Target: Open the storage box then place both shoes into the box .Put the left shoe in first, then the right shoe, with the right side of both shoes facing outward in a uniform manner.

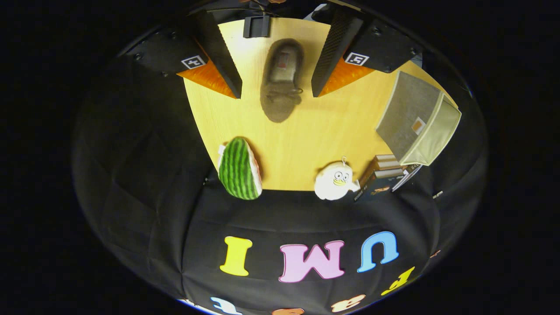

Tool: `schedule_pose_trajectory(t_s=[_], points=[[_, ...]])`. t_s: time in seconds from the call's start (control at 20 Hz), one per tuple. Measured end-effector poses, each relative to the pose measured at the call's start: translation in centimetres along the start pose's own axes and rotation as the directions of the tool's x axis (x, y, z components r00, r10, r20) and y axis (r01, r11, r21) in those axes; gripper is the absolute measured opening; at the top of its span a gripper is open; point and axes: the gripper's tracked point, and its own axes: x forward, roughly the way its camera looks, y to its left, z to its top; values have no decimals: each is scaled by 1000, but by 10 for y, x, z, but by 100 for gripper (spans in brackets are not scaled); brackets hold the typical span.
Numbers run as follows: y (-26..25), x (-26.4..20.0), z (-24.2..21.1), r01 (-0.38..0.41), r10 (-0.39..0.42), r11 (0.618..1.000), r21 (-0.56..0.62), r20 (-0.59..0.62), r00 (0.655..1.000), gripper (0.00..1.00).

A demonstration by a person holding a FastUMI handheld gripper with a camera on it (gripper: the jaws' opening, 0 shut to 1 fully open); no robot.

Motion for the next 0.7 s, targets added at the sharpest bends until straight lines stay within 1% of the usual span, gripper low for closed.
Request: schedule_pose_trajectory(t_s=[0.15, 0.35, 0.45, 0.55, 0.65, 0.7], points=[[-12, 30, -40, 3, -7, 999, -35, -102, 995, 98], [-12, 66, -72, -19, 19, 1000, -3, -186, 982, 98], [-18, 84, -88, -10, 7, 1000, -15, -232, 973, 97], [-20, 100, -92, 0, 4, 1000, 18, -248, 969, 94], [-18, 110, -91, -6, 21, 998, 59, -259, 966, 93], [-15, 116, -88, -13, 32, 997, 75, -260, 965, 90]])
